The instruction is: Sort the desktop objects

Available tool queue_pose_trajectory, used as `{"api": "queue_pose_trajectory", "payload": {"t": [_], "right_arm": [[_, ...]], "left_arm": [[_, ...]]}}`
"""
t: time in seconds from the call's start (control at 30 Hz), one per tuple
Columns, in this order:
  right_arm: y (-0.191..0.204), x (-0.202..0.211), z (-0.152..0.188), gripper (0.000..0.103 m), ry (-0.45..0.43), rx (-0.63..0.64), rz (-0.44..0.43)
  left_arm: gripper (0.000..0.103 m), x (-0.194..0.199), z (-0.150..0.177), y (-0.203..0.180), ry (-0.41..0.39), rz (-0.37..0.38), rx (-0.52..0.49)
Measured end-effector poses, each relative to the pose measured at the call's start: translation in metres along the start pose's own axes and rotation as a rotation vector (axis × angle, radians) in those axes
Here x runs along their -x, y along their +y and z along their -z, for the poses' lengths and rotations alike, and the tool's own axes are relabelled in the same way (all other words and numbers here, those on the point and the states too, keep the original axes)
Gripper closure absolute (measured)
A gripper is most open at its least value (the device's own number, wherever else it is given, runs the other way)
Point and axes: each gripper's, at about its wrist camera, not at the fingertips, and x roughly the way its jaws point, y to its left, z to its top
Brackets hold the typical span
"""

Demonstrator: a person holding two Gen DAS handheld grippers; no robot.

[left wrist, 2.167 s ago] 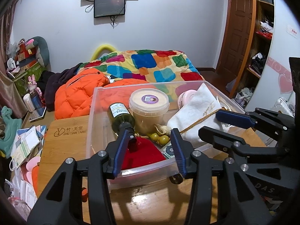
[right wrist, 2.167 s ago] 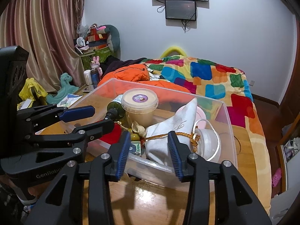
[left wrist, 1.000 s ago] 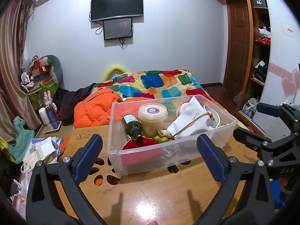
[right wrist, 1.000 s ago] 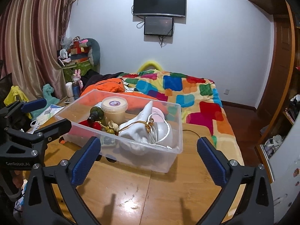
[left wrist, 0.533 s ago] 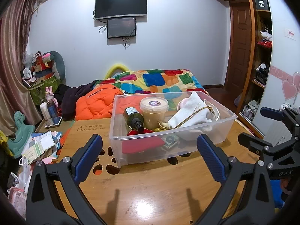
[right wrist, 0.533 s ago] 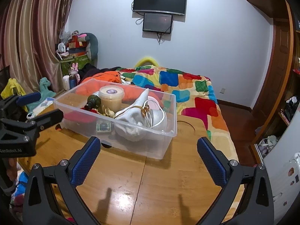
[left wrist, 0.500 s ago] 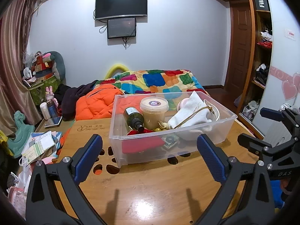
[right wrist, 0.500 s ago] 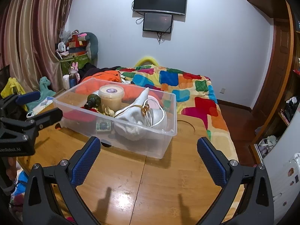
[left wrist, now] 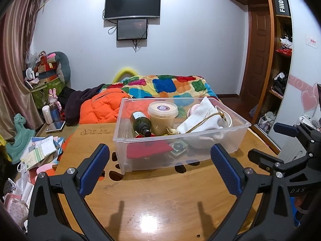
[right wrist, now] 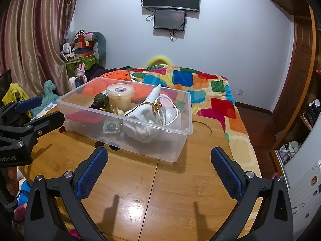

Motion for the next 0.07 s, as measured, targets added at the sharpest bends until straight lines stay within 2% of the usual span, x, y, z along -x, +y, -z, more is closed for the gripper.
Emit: {"api": "queue_pose_trajectory", "payload": {"t": [0.07], "right_arm": [[0.0008,0.0000,0.0004,0.001,0.000,0.002,-0.001]], "left_arm": [[0.001,0.0011,-0.0005,-0.0011,-0.006,-0.001,-0.005]]}}
